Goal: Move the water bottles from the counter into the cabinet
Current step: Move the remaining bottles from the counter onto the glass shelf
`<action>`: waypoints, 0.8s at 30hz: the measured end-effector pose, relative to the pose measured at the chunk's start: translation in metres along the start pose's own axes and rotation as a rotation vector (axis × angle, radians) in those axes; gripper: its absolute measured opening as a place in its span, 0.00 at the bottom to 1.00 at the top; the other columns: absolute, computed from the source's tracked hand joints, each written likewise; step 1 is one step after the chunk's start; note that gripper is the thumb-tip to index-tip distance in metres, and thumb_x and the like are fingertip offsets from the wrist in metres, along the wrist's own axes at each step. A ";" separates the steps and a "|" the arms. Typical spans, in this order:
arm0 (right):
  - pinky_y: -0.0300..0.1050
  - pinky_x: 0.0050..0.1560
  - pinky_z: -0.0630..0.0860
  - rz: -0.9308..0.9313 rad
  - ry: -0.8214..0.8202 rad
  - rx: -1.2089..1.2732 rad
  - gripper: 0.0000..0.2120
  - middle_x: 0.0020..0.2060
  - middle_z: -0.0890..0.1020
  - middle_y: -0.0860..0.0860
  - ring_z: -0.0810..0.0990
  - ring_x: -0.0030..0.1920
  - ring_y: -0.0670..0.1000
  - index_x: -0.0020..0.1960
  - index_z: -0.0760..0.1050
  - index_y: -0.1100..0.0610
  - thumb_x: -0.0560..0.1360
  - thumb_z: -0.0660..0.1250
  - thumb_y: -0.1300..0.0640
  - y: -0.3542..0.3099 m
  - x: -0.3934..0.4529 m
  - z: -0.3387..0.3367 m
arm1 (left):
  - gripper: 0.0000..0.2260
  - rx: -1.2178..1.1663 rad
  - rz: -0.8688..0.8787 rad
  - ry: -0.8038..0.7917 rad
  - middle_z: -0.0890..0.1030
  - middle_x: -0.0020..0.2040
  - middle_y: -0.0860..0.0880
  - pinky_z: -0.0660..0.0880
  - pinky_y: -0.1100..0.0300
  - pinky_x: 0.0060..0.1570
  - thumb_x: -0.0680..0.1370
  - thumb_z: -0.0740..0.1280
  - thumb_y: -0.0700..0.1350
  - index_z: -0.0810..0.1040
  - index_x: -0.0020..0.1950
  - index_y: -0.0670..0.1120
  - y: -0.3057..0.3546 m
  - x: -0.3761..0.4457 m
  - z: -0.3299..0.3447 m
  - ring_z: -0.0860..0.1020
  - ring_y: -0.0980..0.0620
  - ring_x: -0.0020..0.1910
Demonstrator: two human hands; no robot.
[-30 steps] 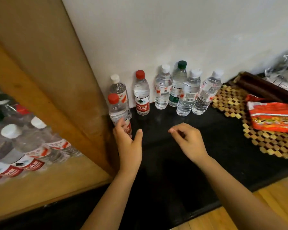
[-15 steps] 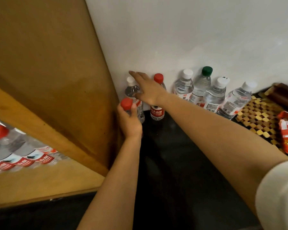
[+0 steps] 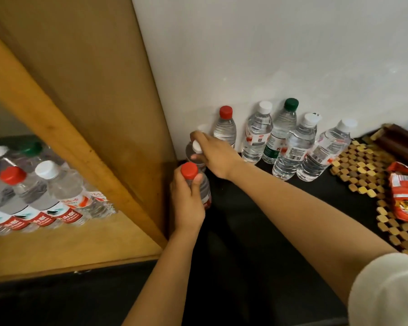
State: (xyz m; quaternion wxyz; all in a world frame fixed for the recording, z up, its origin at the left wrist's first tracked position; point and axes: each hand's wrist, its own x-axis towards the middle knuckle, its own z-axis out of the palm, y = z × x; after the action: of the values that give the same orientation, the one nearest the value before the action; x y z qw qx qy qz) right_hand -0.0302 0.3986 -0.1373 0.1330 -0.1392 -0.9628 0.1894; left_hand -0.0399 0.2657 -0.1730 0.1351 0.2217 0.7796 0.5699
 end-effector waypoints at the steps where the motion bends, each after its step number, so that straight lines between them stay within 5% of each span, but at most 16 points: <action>1: 0.51 0.43 0.71 -0.004 0.003 -0.004 0.17 0.53 0.76 0.61 0.76 0.48 0.62 0.62 0.64 0.61 0.77 0.63 0.56 -0.001 -0.009 -0.001 | 0.10 -0.004 0.014 -0.038 0.76 0.55 0.48 0.71 0.50 0.61 0.79 0.60 0.48 0.69 0.59 0.50 -0.001 -0.006 -0.003 0.74 0.49 0.57; 8: 0.49 0.43 0.70 0.016 -0.032 0.010 0.18 0.50 0.76 0.60 0.76 0.45 0.59 0.62 0.63 0.60 0.77 0.63 0.55 0.000 -0.077 -0.021 | 0.12 0.024 0.139 -0.249 0.76 0.50 0.53 0.74 0.51 0.56 0.71 0.56 0.64 0.67 0.52 0.63 -0.006 -0.047 -0.024 0.75 0.54 0.53; 16: 0.47 0.44 0.69 0.089 -0.199 0.068 0.16 0.45 0.74 0.52 0.75 0.44 0.55 0.59 0.61 0.56 0.77 0.63 0.52 -0.009 -0.142 -0.057 | 0.11 0.086 0.151 -0.396 0.77 0.54 0.50 0.71 0.44 0.60 0.76 0.58 0.55 0.68 0.58 0.58 -0.012 -0.071 -0.048 0.74 0.50 0.57; 21: 0.52 0.47 0.74 0.120 -0.257 0.106 0.14 0.48 0.77 0.52 0.77 0.46 0.55 0.57 0.60 0.51 0.77 0.63 0.51 -0.018 -0.170 -0.065 | 0.23 0.179 0.188 -0.493 0.76 0.53 0.49 0.72 0.46 0.58 0.72 0.56 0.62 0.70 0.61 0.50 -0.010 -0.083 -0.053 0.74 0.50 0.56; 24: 0.53 0.46 0.74 0.128 -0.258 0.114 0.13 0.46 0.78 0.52 0.77 0.44 0.54 0.55 0.60 0.50 0.77 0.63 0.50 -0.026 -0.186 -0.067 | 0.22 0.183 0.207 -0.505 0.76 0.51 0.51 0.72 0.48 0.56 0.72 0.56 0.62 0.70 0.59 0.51 -0.009 -0.090 -0.058 0.74 0.51 0.54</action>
State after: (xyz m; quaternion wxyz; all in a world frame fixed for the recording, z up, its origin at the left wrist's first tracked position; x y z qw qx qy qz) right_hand 0.1573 0.3378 -0.1052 0.0036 -0.1669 -0.9488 0.2683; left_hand 0.0091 0.1703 -0.1674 0.2455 0.4461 0.7428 0.4348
